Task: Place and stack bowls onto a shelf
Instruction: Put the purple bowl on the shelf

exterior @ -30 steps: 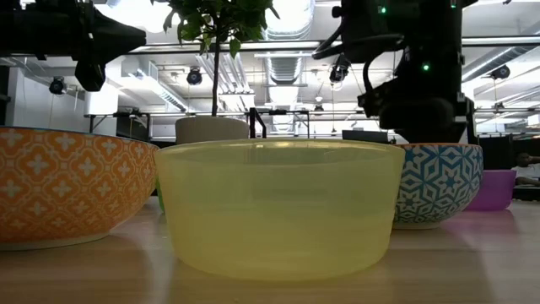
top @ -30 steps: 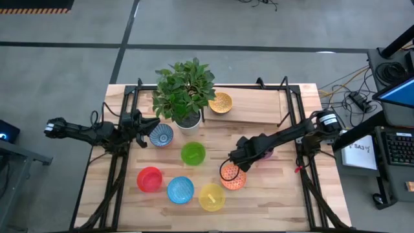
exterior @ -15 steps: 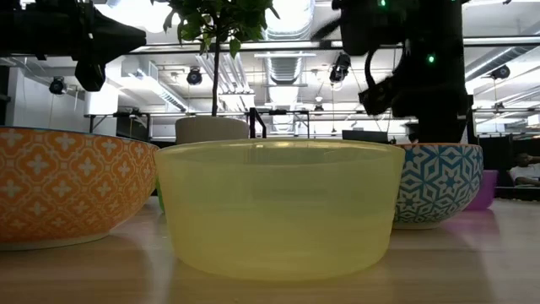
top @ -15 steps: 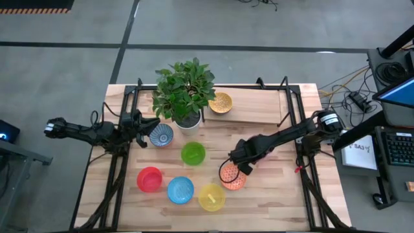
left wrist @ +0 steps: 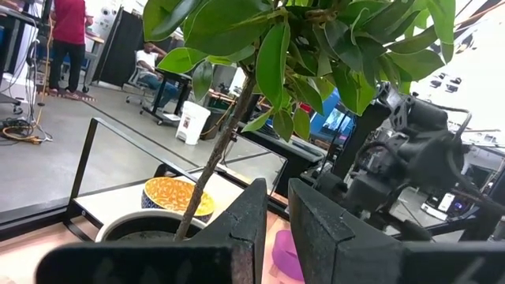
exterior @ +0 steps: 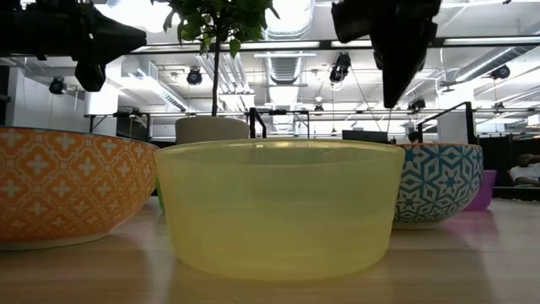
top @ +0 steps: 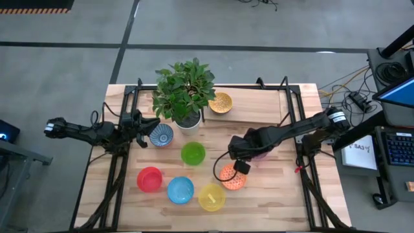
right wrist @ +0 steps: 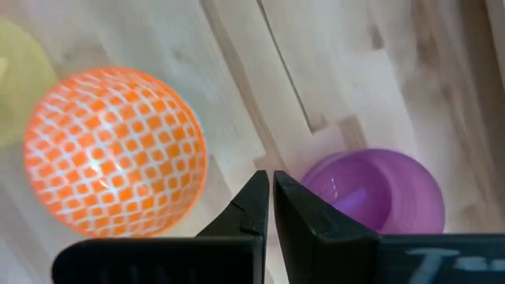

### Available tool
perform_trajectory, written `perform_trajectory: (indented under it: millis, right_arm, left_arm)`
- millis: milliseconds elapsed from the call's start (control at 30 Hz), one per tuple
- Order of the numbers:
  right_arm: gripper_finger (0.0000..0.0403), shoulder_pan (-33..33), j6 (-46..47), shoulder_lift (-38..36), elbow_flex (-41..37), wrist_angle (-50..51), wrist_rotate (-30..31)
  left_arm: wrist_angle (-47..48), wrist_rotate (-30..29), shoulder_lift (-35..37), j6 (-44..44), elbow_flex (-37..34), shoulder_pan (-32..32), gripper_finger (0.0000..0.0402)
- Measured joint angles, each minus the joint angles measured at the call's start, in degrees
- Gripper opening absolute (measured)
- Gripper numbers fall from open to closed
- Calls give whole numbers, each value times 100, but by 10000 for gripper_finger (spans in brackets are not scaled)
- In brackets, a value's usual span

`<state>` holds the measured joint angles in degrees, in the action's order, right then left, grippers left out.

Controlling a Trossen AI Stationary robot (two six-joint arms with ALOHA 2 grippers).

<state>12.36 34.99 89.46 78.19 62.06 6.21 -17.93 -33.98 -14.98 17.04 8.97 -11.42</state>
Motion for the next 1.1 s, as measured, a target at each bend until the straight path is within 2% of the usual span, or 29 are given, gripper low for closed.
perform_trajectory:
  millis: [200, 500, 633, 900, 1100]
  right_arm:
    - [26, -26, 436, 36, -91, 27, 152]
    - [144, -28, 1311, 155, -583, -4, 683]
    - [178, -28, 1542, 242, -829, -118, 735]
    - [182, -55, 1791, 620, -1383, -918, 735]
    - [140, -106, 1988, 725, -1614, -1045, 735]
  left_arm:
    - [-2, 0, -9, -2, 0, 2, 38]
    - [1, 0, -9, -144, 0, 2, 38]
    - [2, 0, -9, -151, 0, 1, 38]
    - [48, 0, -31, -153, 0, 2, 38]
    - [47, 0, -33, -151, 0, 0, 38]
